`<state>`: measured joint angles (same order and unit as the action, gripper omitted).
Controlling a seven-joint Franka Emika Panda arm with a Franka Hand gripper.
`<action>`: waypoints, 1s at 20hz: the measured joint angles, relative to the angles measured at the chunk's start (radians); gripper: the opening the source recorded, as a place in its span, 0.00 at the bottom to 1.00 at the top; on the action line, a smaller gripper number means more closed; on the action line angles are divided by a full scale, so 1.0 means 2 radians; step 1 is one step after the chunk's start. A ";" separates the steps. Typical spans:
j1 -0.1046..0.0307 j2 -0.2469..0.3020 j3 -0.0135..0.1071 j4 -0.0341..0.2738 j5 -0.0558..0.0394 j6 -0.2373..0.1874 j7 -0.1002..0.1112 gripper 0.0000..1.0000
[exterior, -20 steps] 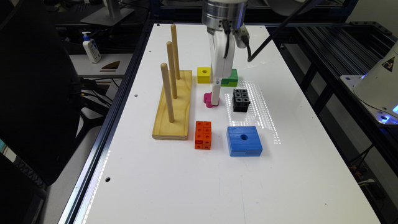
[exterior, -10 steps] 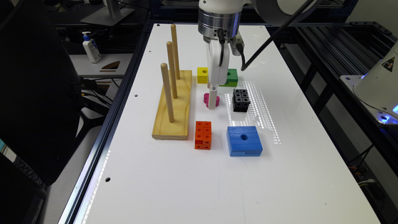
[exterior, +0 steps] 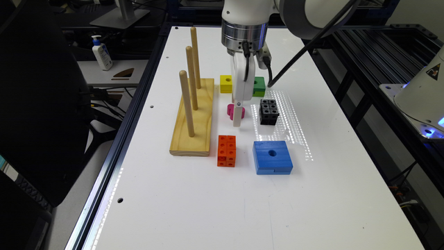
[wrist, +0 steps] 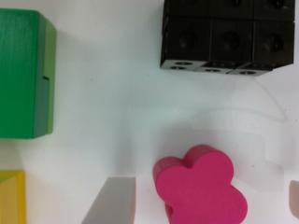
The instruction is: Pick up pink flower.
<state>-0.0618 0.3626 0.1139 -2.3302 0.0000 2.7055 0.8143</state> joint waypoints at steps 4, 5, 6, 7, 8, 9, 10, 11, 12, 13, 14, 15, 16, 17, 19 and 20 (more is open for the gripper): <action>0.000 0.000 0.000 0.000 0.0000 0.000 0.000 1.00; 0.000 0.000 0.000 0.000 0.0000 0.000 0.000 1.00; 0.000 0.001 0.000 0.000 0.0000 0.000 0.000 1.00; 0.000 0.003 0.000 0.000 0.0000 0.000 0.000 1.00; 0.000 0.006 0.000 0.001 0.0000 0.002 0.000 1.00; 0.000 0.010 0.000 0.001 -0.0001 0.006 0.000 1.00; 0.000 0.014 0.000 0.001 -0.0002 0.011 0.000 1.00; 0.000 0.015 0.000 0.002 -0.0006 0.012 0.000 1.00; 0.000 0.015 0.000 0.002 -0.0006 0.013 0.000 1.00; 0.000 0.015 0.000 0.002 -0.0006 0.013 0.000 1.00; 0.000 0.015 0.000 0.002 -0.0006 0.013 0.000 1.00; 0.000 0.015 0.000 0.002 -0.0006 0.013 0.000 1.00; 0.000 0.015 0.000 0.002 -0.0006 0.013 0.000 1.00; 0.000 0.015 0.000 0.002 -0.0006 0.013 0.000 1.00; 0.000 0.015 0.000 0.002 -0.0006 0.013 0.000 1.00; 0.000 0.015 0.000 0.002 -0.0006 0.013 0.000 1.00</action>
<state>-0.0619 0.3932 0.1133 -2.3260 -0.0012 2.7307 0.8145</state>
